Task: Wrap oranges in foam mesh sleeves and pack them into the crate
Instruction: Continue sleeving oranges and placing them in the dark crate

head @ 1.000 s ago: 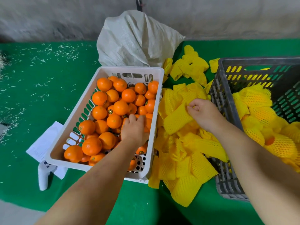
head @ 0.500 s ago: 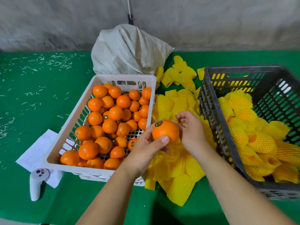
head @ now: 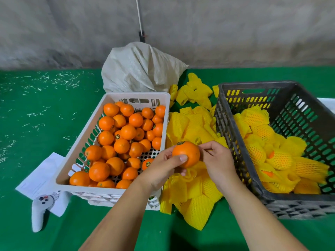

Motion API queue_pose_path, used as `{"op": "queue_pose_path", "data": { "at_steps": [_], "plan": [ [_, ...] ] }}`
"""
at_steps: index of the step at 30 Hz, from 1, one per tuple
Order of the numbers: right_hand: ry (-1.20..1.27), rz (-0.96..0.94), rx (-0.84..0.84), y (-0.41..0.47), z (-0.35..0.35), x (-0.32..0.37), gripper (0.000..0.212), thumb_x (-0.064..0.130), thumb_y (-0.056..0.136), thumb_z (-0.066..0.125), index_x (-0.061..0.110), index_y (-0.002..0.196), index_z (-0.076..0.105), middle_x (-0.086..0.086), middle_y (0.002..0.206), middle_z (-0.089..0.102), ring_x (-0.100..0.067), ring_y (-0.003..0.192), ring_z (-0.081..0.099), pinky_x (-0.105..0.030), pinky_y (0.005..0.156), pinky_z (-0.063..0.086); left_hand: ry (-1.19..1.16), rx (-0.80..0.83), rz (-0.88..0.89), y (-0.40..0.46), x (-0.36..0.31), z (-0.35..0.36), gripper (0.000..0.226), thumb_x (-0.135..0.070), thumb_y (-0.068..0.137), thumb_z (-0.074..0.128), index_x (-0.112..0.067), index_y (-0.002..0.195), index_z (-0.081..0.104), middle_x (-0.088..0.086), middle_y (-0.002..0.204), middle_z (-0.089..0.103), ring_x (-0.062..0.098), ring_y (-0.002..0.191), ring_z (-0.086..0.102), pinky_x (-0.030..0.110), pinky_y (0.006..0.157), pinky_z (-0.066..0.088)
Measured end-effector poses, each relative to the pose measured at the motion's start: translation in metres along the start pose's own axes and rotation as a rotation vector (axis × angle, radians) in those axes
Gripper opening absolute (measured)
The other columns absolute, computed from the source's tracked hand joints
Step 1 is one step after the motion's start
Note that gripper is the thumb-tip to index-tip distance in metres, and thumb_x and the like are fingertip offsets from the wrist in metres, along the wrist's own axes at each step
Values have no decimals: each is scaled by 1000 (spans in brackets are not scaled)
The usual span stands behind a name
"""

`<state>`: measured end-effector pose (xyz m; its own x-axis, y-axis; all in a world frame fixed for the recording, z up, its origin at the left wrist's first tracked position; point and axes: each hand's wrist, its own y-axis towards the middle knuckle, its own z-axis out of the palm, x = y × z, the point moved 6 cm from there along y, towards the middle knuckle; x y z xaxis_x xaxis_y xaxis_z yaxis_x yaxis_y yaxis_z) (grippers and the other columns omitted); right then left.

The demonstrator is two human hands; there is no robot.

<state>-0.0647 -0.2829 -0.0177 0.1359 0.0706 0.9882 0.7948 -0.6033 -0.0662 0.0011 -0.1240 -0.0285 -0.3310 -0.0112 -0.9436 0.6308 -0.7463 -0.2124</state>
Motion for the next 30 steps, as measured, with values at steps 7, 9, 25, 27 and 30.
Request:
{"op": "queue_pose_path", "data": {
  "at_steps": [7,9,25,27,30],
  "plan": [
    [55,-10,53,-5,1,-2,25,-2,95,65,19,107,70,13,101,70,11,87,67,-12,76,54,-182,25,-28,1,4,-6,102,-62,53,97,-7,130,58,7,92,69,18,64,59,29,63,54],
    [30,-35,40,-7,0,0,28,0,96,63,24,108,70,13,102,70,9,91,67,-16,82,54,-145,13,-5,2,4,-3,90,-53,66,93,-4,133,58,10,101,67,18,69,60,29,65,55],
    [-69,-155,-14,-12,0,23,14,19,96,70,32,99,73,5,93,75,-17,89,69,-38,79,56,-80,-68,23,-3,7,-3,82,-51,67,91,-21,136,59,8,120,67,22,91,67,31,74,54],
    [-75,-202,-14,-17,0,32,13,20,95,72,32,97,73,11,89,74,-10,88,68,-32,77,55,33,-134,62,-3,8,-6,78,-47,71,89,-41,140,52,7,134,61,18,102,70,30,82,56],
    [-254,-381,-20,-33,4,48,13,17,94,72,27,102,73,17,95,70,0,93,64,-21,77,53,40,-153,110,-4,7,-7,93,-46,75,91,-63,146,34,4,145,50,18,108,70,30,84,57]
  ]
}}
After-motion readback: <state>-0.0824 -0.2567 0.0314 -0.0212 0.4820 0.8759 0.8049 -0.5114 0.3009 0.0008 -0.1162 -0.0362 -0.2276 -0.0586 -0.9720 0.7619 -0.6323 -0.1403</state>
